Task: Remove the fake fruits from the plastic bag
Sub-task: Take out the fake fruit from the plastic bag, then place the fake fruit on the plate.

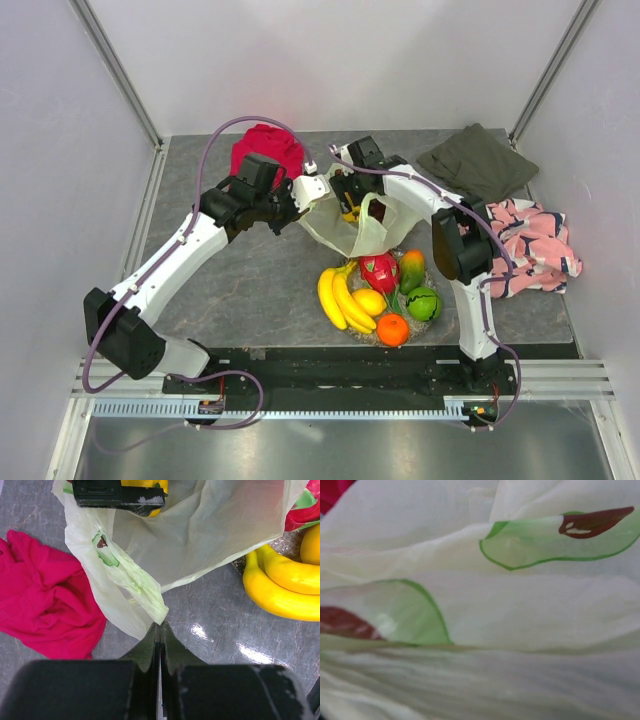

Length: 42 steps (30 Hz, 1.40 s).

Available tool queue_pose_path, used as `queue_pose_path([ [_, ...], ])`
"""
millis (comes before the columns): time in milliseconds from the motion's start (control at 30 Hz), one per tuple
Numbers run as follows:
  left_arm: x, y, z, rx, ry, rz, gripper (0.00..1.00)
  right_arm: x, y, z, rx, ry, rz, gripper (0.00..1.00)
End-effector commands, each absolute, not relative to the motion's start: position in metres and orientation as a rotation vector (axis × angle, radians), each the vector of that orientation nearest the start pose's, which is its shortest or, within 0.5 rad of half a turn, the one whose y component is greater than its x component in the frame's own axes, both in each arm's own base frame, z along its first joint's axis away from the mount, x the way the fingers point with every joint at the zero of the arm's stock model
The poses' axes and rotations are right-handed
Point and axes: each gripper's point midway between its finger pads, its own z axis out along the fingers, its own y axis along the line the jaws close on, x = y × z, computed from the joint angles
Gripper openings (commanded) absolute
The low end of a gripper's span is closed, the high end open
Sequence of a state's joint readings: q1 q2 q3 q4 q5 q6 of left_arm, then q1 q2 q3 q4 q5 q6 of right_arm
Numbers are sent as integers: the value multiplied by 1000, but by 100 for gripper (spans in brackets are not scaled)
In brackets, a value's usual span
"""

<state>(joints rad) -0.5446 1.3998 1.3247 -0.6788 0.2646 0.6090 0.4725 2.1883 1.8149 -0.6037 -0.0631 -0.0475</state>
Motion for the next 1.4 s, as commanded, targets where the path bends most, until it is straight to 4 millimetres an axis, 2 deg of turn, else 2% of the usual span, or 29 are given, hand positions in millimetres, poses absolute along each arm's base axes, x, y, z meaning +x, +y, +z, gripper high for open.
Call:
queue_pose_path([
  [0,322,-226,237,1312,1826,-308,2,481,249,90,-676,2403,199,69],
  [67,323,-227,237,1311,1825,-310,1,482,254,112,-691,2352,231,58],
  [100,324,-227,238,1307,1822,-309,2,484,256,124,-704,2322,244,55],
  [200,329,-231,242,1305,1806,-314,2,472,269,170,-779,2226,358,51],
  [267,332,-235,242,1302,1805,-325,2,454,274,194,-851,2187,442,50],
  [300,335,-237,245,1289,1802,-330,2,442,271,207,-893,2165,450,50],
  [467,345,-246,248,1249,1811,-354,1,395,266,228,-1057,2080,552,51],
  [500,347,-244,249,1220,1824,-352,2,381,263,230,-1087,2071,572,51],
  [567,353,-244,254,1176,1829,-349,2,365,259,225,-1140,2060,597,52],
  [767,370,-235,260,1093,1854,-275,2,321,245,268,-1269,1899,601,52],
  [800,372,-234,259,1082,1859,-271,2,303,239,279,-1308,1865,614,51],
  [867,373,-233,259,1068,1866,-274,1,285,229,278,-1433,1790,566,52],
  [900,374,-234,258,1071,1868,-279,2,267,219,280,-1480,1770,556,52],
  [933,374,-235,257,1069,1872,-281,2,258,216,278,-1530,1740,541,53],
  [967,374,-235,256,1066,1876,-281,2,250,213,267,-1597,1715,528,53],
  [1000,375,-235,257,1065,1872,-281,2,240,210,268,-1631,1691,521,53],
  [1133,379,-234,257,1057,1877,-267,1,211,223,254,-1807,1569,524,53],
  [1200,380,-231,256,1054,1880,-253,2,196,232,239,-1905,1493,519,53],
  [1267,381,-231,257,1054,1879,-253,2,194,236,231,-1952,1439,493,53],
  [1333,380,-233,256,1065,1881,-268,2,196,244,231,-1973,1378,457,52],
  [1367,379,-234,255,1069,1886,-276,2,204,248,234,-1950,1351,418,52],
])
